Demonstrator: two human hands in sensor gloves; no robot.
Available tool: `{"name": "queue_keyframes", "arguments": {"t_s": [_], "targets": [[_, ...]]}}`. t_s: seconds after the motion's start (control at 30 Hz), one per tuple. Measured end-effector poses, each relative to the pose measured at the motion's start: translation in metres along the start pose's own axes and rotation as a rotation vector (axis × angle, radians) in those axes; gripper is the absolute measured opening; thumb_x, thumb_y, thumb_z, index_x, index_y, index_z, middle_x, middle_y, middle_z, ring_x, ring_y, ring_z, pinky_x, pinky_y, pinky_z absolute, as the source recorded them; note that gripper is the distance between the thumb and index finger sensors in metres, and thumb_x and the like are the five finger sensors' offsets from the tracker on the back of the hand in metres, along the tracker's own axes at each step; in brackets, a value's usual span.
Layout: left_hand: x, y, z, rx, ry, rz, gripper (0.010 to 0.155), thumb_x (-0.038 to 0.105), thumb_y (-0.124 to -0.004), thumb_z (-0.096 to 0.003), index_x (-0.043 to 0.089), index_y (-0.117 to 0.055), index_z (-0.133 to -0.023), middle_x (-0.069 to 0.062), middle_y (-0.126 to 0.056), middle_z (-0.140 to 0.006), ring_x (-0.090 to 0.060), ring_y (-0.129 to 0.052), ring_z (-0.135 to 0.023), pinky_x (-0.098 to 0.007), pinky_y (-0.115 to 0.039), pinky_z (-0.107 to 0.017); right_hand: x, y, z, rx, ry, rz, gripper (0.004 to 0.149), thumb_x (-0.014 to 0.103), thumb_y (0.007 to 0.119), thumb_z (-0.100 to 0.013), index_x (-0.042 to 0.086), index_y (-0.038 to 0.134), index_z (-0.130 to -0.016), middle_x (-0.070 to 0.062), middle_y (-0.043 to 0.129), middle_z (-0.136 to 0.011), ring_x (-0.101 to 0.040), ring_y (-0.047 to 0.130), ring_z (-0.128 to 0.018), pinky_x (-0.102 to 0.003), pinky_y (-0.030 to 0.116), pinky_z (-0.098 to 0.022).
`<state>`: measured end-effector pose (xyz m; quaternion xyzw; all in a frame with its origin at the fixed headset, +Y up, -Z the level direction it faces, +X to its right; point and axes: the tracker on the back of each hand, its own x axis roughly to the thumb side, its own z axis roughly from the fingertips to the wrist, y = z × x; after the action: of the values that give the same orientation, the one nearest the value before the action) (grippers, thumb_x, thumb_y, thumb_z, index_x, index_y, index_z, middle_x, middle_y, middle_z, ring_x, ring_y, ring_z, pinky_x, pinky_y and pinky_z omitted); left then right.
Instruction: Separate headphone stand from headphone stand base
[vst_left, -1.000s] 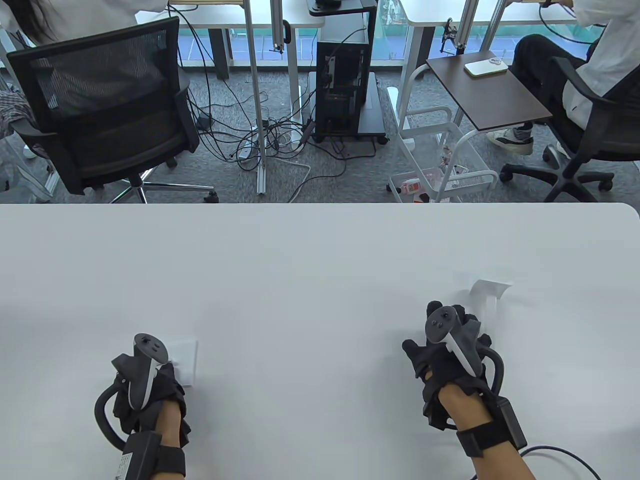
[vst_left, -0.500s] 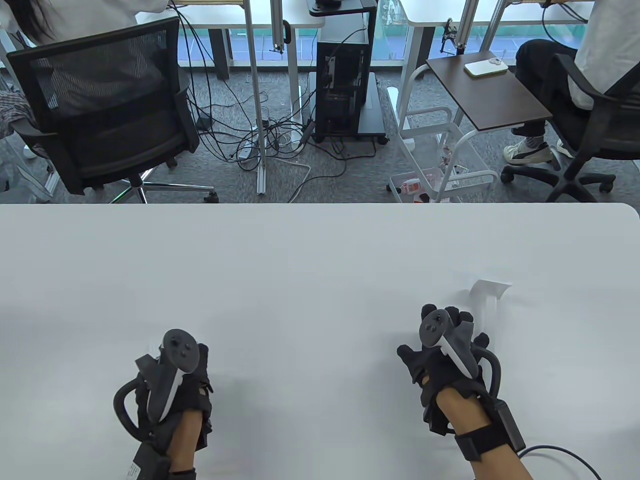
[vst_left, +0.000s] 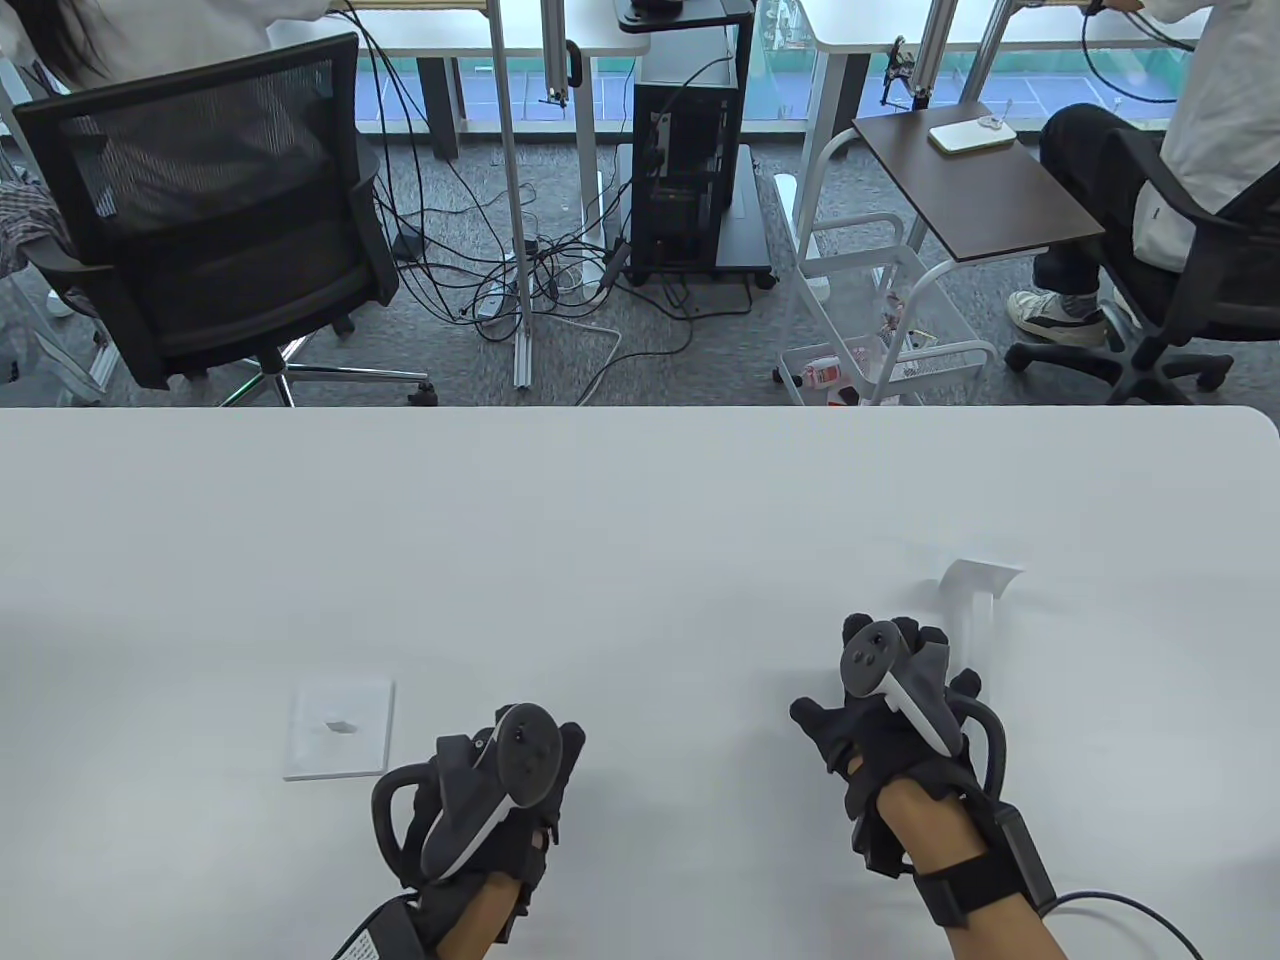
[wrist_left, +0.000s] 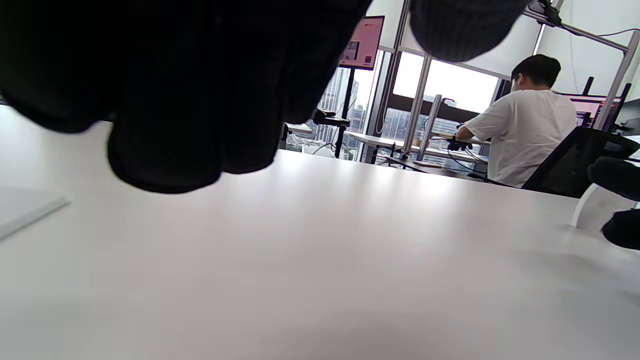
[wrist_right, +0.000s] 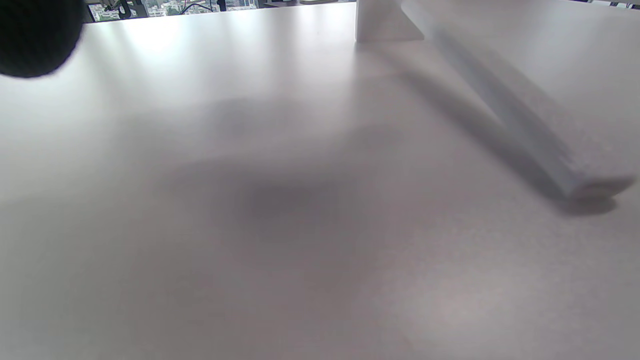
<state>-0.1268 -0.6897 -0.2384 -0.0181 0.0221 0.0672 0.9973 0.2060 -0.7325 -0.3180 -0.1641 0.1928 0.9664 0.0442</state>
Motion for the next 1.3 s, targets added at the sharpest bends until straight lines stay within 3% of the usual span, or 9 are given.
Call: {"name": "queue_keyframes", "arguments": {"t_s": [0.17,0.3,0.47,0.63,0.77,1.0,1.13,1.3], "targets": [[0.017,-0.019,0.000,-0.024,-0.112,0.004,0.081,0.071,-0.059,-0.0381,0.012,-0.079,-0.090,-0.013,-0.095,-0.085,-0.038,-0.104,-0.072,-0.055,-0.086,-0.052,0.004,0.000,0.003,0.000,-0.018,0.011,0.093,0.076,0.072,-0.031,0.053,0.002,-0.089,0.009,-0.009,-0.108,-0.020,-0.015,-0.104,-0.062,0.002,-0.073],[0.023,-0.038,-0.009,-0.121,-0.160,0.011,0.086,0.072,-0.055,-0.0374,0.013,-0.070,-0.096,-0.014,-0.082,-0.097,-0.042,-0.089,-0.087,-0.060,-0.075,-0.061,0.007,0.001,0.005,0.003,-0.038,0.020,0.094,0.076,0.072,-0.032,0.053,0.002,-0.089,0.008,-0.010,-0.108,-0.020,-0.015,-0.103,-0.062,0.002,-0.073],[0.016,-0.054,-0.024,-0.229,-0.164,0.036,0.091,0.074,-0.050,-0.0364,0.014,-0.049,-0.105,-0.013,-0.054,-0.110,-0.043,-0.056,-0.105,-0.067,-0.055,-0.071,0.007,0.002,0.004,0.015,-0.043,0.022,0.094,0.076,0.072,-0.032,0.053,0.001,-0.089,0.008,-0.012,-0.107,-0.020,-0.017,-0.102,-0.062,0.000,-0.072],[0.006,-0.064,-0.034,-0.277,-0.132,-0.010,0.094,0.076,-0.050,-0.0351,0.019,-0.035,-0.108,-0.013,-0.027,-0.115,-0.045,-0.030,-0.109,-0.071,-0.039,-0.073,0.008,0.005,-0.001,0.047,-0.042,0.023,0.095,0.076,0.072,-0.031,0.053,-0.001,-0.087,0.009,-0.015,-0.105,-0.019,-0.021,-0.100,-0.062,-0.004,-0.070],[-0.002,-0.068,-0.043,-0.342,-0.129,-0.052,0.094,0.081,-0.052,-0.0338,0.033,-0.020,-0.109,-0.010,-0.005,-0.114,-0.045,-0.015,-0.109,-0.074,-0.030,-0.072,0.007,0.005,-0.002,0.056,-0.051,0.008,0.095,0.077,0.072,-0.031,0.054,-0.003,-0.086,0.008,-0.016,-0.105,-0.019,-0.024,-0.098,-0.062,-0.010,-0.066],[-0.008,-0.070,-0.048,-0.389,-0.115,-0.115,0.110,0.087,-0.054,-0.0311,0.032,0.016,-0.095,-0.009,0.017,-0.106,-0.046,0.002,-0.106,-0.077,-0.024,-0.071,0.005,0.007,-0.009,0.068,-0.065,-0.032,0.096,0.077,0.074,-0.030,0.057,-0.002,-0.085,0.011,-0.016,-0.105,-0.019,-0.025,-0.098,-0.062,-0.011,-0.066],[-0.005,-0.072,-0.048,-0.404,-0.124,-0.141,0.112,0.087,-0.054,-0.0311,0.030,0.019,-0.094,-0.008,0.021,-0.104,-0.043,0.010,-0.104,-0.076,-0.017,-0.071,0.006,0.009,-0.013,0.083,-0.075,-0.023,0.098,0.078,0.075,-0.029,0.060,-0.006,-0.082,0.018,-0.025,-0.098,-0.017,-0.029,-0.096,-0.062,-0.012,-0.066],[0.001,-0.075,-0.047,-0.388,-0.127,-0.181,0.108,0.086,-0.053,-0.0311,0.030,0.009,-0.100,-0.008,0.015,-0.108,-0.042,0.005,-0.106,-0.075,-0.018,-0.072,0.006,0.008,-0.012,0.073,-0.075,-0.014,0.099,0.079,0.075,-0.029,0.060,-0.008,-0.080,0.020,-0.028,-0.095,-0.017,-0.029,-0.096,-0.062,-0.012,-0.066]]}}
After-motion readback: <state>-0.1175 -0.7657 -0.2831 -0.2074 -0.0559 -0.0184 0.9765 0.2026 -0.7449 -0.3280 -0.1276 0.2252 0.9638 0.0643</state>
